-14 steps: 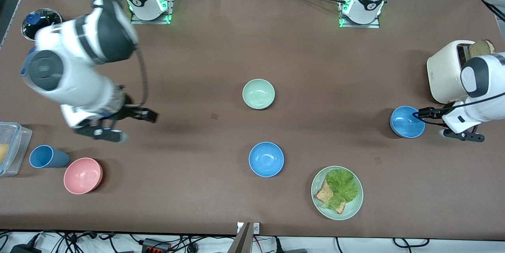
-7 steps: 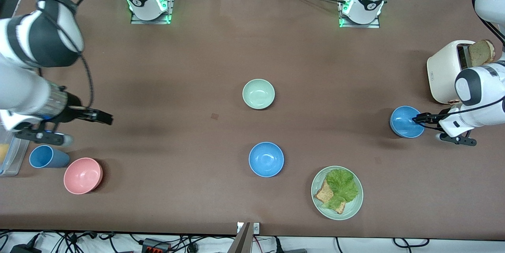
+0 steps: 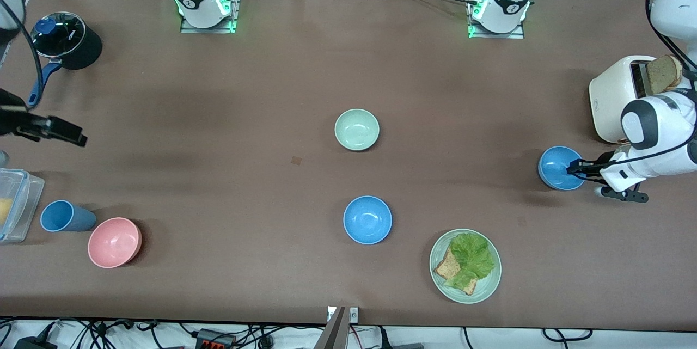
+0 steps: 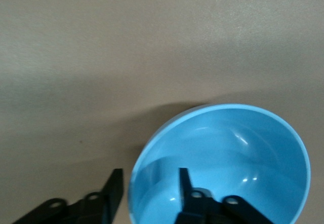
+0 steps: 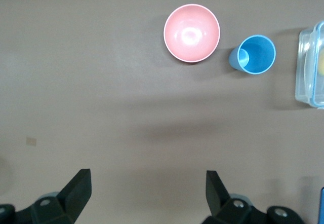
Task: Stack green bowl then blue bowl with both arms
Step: 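Grasp the blue bowl's rim with the left gripper and lift it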
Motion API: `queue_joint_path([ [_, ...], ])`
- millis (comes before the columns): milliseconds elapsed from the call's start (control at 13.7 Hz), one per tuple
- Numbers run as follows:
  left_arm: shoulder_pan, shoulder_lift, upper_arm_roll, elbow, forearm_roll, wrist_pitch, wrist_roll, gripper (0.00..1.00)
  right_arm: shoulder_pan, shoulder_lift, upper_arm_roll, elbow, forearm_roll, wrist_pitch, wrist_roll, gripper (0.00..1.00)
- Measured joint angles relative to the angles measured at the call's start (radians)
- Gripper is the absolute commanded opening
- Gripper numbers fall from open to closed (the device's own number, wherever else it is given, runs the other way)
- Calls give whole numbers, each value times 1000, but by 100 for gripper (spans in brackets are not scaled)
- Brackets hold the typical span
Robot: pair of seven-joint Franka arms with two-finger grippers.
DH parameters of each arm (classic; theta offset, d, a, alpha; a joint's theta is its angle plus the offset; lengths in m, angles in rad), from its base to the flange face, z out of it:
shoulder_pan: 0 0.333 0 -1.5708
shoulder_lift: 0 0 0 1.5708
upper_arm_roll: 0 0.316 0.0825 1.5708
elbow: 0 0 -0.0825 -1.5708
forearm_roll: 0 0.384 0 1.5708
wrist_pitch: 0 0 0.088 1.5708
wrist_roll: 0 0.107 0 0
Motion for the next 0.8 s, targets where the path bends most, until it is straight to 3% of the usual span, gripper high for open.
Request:
queue_joint_path([
  [218,0,8,-1,0,-5,0,0,3,0,-23,-3,-12,0,-35,-22,100],
  [510,2,0,-21,13,-31,-49,1,1,0,-103,-12,-141,0,-15,-24,100],
  [801,4,-15,-109,28,-69,-167,-42,0,1,-223,-11,-320,-27,59,-29,100],
])
